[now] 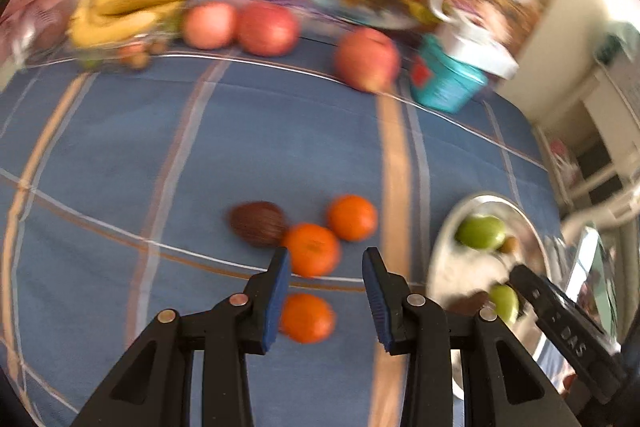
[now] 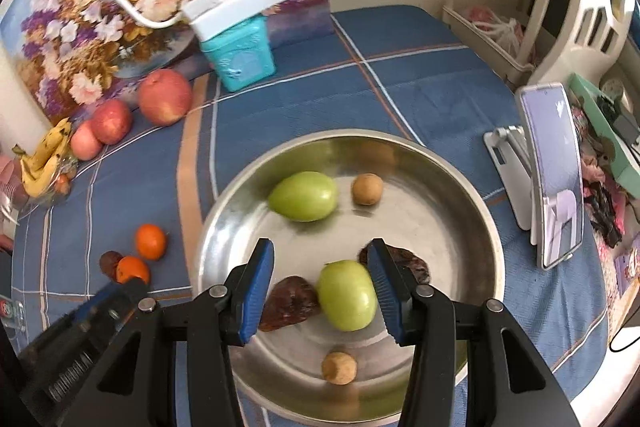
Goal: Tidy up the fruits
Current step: 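Withdraw both tools from the plate back toward the tangerines and date, then grasp a tangerine with the right tool while the left tool grasps the last dark date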
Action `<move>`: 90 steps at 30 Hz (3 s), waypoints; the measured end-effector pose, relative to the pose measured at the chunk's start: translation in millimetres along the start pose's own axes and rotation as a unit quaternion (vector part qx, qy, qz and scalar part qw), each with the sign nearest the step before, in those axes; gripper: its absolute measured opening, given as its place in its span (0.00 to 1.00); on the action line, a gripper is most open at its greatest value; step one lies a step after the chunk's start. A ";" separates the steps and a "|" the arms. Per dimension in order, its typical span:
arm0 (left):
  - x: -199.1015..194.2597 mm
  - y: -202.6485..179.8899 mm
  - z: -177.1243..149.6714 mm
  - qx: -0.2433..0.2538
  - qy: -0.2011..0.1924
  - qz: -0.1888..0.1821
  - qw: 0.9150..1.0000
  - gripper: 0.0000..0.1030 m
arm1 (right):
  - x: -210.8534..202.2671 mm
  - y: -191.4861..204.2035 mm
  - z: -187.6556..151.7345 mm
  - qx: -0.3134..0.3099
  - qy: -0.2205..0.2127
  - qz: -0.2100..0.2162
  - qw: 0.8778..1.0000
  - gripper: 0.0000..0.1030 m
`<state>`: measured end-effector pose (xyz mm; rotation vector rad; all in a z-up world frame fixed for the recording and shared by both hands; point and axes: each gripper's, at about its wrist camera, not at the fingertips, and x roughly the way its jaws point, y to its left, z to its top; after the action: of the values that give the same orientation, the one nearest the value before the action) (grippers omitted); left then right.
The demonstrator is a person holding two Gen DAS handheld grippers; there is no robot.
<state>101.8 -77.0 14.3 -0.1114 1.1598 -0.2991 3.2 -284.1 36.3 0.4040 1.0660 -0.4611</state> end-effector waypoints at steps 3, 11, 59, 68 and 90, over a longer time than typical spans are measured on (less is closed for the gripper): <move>-2.9 20.7 3.8 -0.025 -0.006 0.010 1.000 0.41 | 3.0 12.8 -0.3 -0.016 0.005 0.003 1.000 0.48; -9.6 47.6 10.5 -0.064 -0.019 0.016 0.998 0.63 | 9.1 39.0 -4.8 -0.049 0.016 0.008 0.999 0.49; 8.1 76.0 21.2 -0.093 -0.033 0.045 0.994 1.00 | 26.0 72.8 -6.2 -0.070 0.031 0.021 0.997 0.96; 24.2 85.4 26.6 -0.112 -0.021 0.021 0.993 0.89 | 20.4 96.9 7.6 -0.071 0.005 0.041 0.997 0.96; 60.2 74.9 31.1 -0.112 0.049 -0.056 0.991 0.56 | 81.0 128.5 16.4 -0.018 0.074 0.126 0.989 0.50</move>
<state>165.3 -25.0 -44.5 -0.3626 1.2841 -0.2754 117.9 -198.8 -17.4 0.5394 1.1464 -0.1893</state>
